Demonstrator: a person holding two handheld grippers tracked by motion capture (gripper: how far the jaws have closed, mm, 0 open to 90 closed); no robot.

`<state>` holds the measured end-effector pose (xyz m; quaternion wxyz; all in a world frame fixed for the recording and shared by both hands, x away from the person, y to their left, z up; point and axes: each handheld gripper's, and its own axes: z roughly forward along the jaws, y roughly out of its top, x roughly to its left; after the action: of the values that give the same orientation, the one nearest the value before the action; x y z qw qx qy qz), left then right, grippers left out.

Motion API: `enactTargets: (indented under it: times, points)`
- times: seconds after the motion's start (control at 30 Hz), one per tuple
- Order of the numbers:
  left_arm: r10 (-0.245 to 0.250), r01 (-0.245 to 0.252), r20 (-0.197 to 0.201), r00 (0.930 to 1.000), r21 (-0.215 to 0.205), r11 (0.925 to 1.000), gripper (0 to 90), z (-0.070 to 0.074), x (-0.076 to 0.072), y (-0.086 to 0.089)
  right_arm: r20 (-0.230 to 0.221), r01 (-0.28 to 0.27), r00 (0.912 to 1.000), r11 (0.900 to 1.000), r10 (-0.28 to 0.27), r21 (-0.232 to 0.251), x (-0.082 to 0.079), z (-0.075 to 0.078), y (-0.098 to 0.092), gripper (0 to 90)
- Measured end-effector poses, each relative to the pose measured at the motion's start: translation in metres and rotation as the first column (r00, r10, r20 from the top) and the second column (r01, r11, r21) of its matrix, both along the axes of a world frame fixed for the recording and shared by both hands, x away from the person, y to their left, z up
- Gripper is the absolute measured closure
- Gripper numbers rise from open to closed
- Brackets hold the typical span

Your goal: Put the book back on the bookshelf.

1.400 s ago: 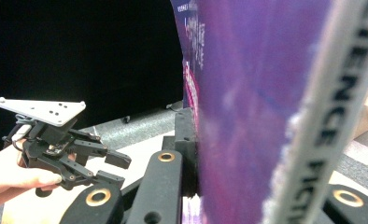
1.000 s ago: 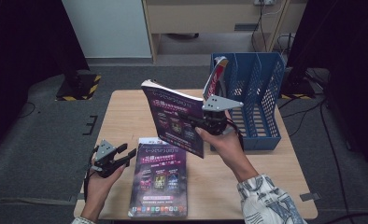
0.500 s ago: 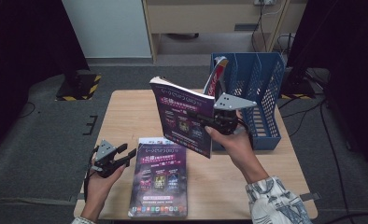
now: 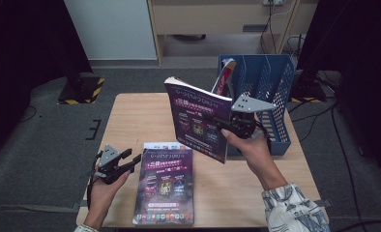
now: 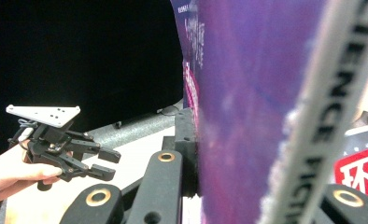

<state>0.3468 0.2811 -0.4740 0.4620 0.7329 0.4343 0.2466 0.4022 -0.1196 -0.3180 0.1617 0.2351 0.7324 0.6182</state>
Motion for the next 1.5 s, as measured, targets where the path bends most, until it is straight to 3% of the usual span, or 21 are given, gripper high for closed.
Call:
enactTargets:
  times: [0.27, 0.37, 0.53, 0.57, 0.9, 1.5]
  points:
    - [0.005, -0.005, -0.001, 1.0000, 0.003, 1.0000, 46.2, -0.001, 0.000, -0.001, -0.001, -0.001, 1.0000, 1.000, 0.001, 0.009, 0.000, 0.003, -0.007, 82.9]
    - [0.020, -0.020, -0.007, 0.9998, 0.022, 0.9996, 34.4, -0.002, 0.002, -0.003, 0.000, -0.002, 1.0000, 1.000, 0.002, 0.009, 0.000, 0.006, -0.010, 83.0]
    - [0.025, -0.024, -0.032, 0.9992, 0.010, 0.9996, 14.0, -0.005, 0.005, -0.004, -0.003, -0.004, 1.0000, 1.000, 0.004, 0.010, 0.001, 0.009, -0.013, 83.0]
    - [0.046, -0.046, -0.035, 0.9983, 0.015, 0.9988, 9.0, -0.005, 0.005, -0.005, -0.003, -0.005, 1.0000, 1.000, 0.005, 0.011, 0.002, 0.010, -0.015, 83.0]
    - [0.048, -0.049, -0.037, 0.9981, -0.010, 0.9988, 4.2, -0.006, 0.005, -0.002, -0.002, -0.001, 1.0000, 1.000, 0.001, 0.014, 0.000, 0.013, -0.023, 83.0]
    - [0.051, -0.050, -0.039, 0.9979, 0.018, 0.9986, 4.3, -0.008, 0.006, -0.003, -0.010, 0.020, 0.9998, 1.000, -0.020, 0.010, -0.008, 0.010, -0.054, 82.9]
